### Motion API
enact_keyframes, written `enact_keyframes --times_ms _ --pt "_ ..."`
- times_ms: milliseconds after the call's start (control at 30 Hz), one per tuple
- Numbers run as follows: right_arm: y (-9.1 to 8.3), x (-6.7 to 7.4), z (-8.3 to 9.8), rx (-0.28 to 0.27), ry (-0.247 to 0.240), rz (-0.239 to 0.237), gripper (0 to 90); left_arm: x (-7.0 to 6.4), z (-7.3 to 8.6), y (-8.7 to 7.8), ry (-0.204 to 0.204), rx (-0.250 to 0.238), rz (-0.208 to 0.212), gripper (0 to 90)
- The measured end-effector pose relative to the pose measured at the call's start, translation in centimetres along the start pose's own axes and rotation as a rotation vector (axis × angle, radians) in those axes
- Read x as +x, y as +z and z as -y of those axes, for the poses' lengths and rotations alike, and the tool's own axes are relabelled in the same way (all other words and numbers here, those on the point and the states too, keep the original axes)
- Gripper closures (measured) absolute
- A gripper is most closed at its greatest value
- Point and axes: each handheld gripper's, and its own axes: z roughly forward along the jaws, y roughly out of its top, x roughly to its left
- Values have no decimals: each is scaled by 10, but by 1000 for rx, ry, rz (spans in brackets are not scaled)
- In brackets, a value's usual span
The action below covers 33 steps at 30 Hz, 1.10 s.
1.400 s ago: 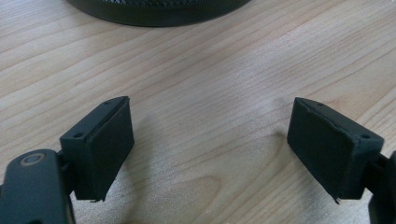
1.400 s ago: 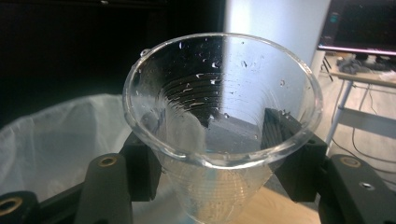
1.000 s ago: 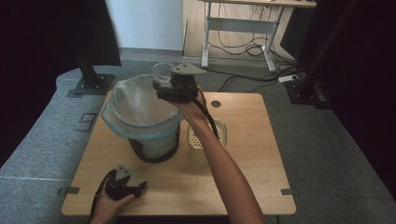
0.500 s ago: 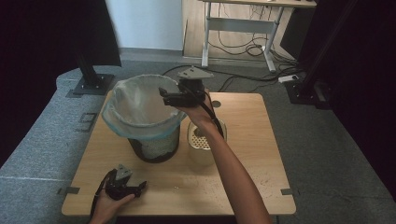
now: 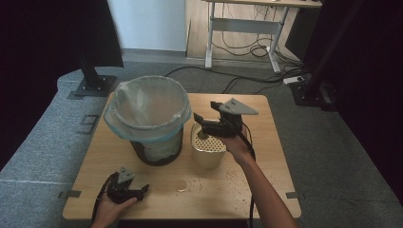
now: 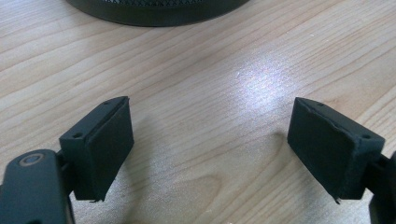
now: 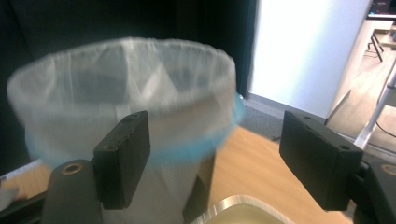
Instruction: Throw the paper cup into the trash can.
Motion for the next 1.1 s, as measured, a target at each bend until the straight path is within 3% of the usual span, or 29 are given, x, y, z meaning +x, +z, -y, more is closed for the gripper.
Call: enact_keyframes --times_ms 33,67,100,133,200,233,267,467,633,800,833,967,1100 --pt "-11 -3 17 6 -9 15 254 0 0 0 0 0 0 139" --pt "-11 -3 17 6 -9 15 254 0 0 0 1 1 0 139" --pt "-23 -6 33 8 -11 24 260 0 0 0 0 0 0 140" --pt "-23 -6 33 8 -11 24 260 0 0 0 0 0 -1 140" --pt "-34 -8 50 14 -13 41 262 0 0 0 1 0 -1 141" --pt "-45 -11 68 17 -7 58 265 0 0 0 0 0 -1 142" --pt "-45 -11 68 17 -7 58 265 0 0 0 2 0 -2 142" --pt "-70 -15 122 47 52 103 275 0 0 0 2 2 0 142" --pt "-81 -18 157 93 82 134 282 0 0 0 -1 0 -1 142" --pt "-80 -18 175 127 100 143 286 0 0 0 -1 0 -1 142" --pt "-77 -18 179 160 87 149 286 0 0 0 -1 0 -1 142" --pt "-75 -19 181 167 102 150 290 0 0 0 0 0 0 144" --pt "-71 -17 182 185 82 150 289 0 0 0 0 0 0 145"
